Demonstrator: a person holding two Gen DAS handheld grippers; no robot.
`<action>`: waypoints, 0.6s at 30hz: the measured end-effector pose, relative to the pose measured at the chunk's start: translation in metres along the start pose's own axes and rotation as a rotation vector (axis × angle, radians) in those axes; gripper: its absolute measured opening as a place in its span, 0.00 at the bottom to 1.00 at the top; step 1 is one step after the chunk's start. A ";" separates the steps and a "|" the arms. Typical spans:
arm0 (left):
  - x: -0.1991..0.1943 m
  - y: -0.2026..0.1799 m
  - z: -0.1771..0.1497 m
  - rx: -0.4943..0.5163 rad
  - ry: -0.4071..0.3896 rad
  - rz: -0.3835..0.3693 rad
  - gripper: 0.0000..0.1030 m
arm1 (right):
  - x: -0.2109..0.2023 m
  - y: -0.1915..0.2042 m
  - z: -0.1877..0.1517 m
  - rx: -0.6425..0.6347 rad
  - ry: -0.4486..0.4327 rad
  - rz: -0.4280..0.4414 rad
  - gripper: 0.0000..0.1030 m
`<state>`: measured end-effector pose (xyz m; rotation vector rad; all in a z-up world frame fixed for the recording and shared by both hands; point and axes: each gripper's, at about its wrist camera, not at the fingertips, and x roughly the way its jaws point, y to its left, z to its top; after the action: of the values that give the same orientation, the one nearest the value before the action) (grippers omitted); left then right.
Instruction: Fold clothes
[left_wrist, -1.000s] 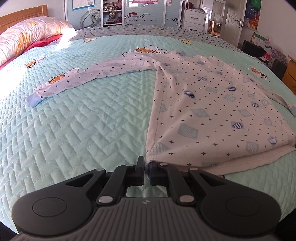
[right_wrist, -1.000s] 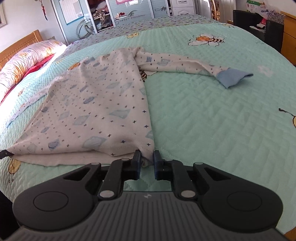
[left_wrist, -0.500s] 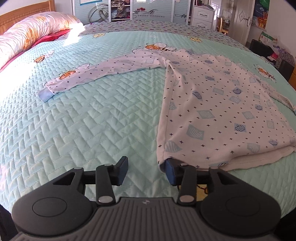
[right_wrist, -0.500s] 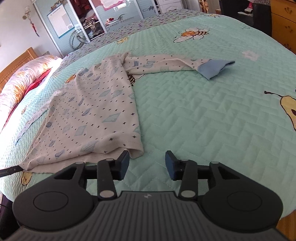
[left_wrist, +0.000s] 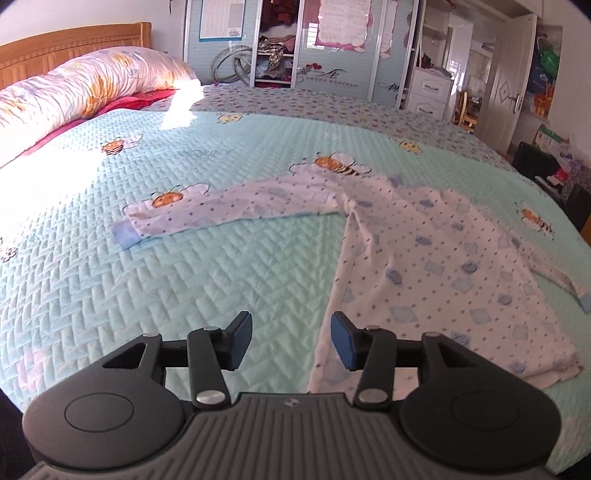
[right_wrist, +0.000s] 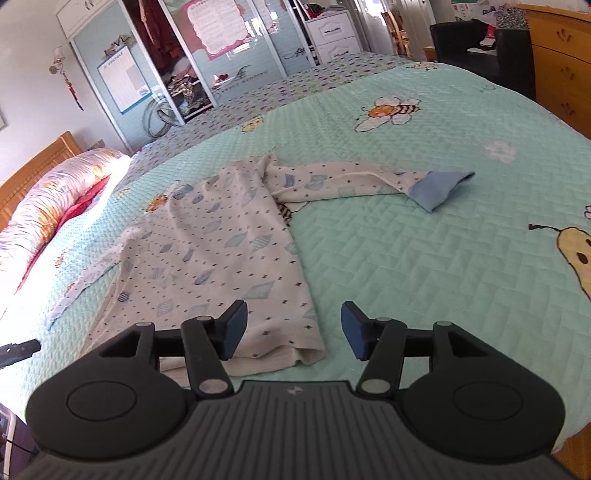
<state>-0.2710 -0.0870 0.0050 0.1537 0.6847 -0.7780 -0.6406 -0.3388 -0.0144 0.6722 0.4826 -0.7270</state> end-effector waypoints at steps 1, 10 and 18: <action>0.004 -0.006 0.006 0.001 -0.007 -0.023 0.57 | 0.001 0.004 0.000 -0.004 0.003 0.021 0.56; 0.065 -0.045 0.036 -0.100 0.070 -0.297 0.64 | 0.035 0.049 -0.005 -0.062 0.101 0.030 0.62; 0.126 -0.010 -0.005 -0.182 0.157 -0.271 0.57 | 0.071 0.075 -0.008 -0.080 0.164 -0.006 0.62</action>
<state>-0.2159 -0.1672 -0.0759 -0.0456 0.9338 -0.9641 -0.5402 -0.3227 -0.0345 0.6581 0.6614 -0.6573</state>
